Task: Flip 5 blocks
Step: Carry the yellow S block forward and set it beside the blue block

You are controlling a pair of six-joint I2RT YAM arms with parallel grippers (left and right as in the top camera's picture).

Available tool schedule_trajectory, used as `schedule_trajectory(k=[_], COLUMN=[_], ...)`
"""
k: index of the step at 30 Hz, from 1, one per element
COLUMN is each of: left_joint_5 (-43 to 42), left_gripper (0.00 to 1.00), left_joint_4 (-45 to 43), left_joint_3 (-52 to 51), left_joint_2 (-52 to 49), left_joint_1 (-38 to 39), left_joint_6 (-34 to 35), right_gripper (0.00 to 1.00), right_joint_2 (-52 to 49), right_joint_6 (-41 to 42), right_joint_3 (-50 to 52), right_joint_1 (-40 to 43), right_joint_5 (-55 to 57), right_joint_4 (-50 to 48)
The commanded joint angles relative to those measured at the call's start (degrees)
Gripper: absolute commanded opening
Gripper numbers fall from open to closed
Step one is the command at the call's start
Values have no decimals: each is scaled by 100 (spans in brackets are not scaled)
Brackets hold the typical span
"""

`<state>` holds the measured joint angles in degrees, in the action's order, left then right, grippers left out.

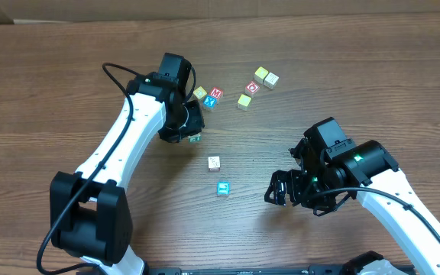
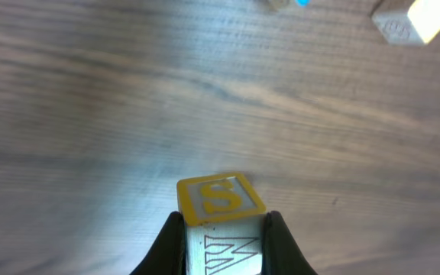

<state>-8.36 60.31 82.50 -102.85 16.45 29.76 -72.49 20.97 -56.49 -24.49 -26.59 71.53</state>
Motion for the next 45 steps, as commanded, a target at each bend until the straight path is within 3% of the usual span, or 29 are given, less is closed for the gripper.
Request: schedule_trajectory(k=[1,6,12,18,25,34,45], left_joint_5=[638,1023,977,393,-367,-313,-358], left_gripper=[4,4,4,4,4,9,9], left_joint_4=[461,863,507,-472,-1912,-2791,-3097], left_joint_3=[81,-393,-1532,-2916,-4050,-4238,-4238], left_joint_2=[262,811,1829,2490,2524,2444,1784], left_joint_1=[116,393,826,1139,1182,1182,1182], left_joint_6=[-431,-448,-68,249,413,105,42], right_gripper=[100,100,100,100,100,100,100], right_joint_2=[50,50,50,50,50,50,50], right_joint_6=[-15,-17,-17,-17,-17,-15,-15], right_joint_3=[-166,-166,-166,-166,-166,-166,-166], right_joint_1=[-26,-26,-26,-26,-26,-26,-26], right_joint_5=[17,17,17,17,17,15,15], right_joint_4=[-31,-70,-81,-105,-94,-90,-52])
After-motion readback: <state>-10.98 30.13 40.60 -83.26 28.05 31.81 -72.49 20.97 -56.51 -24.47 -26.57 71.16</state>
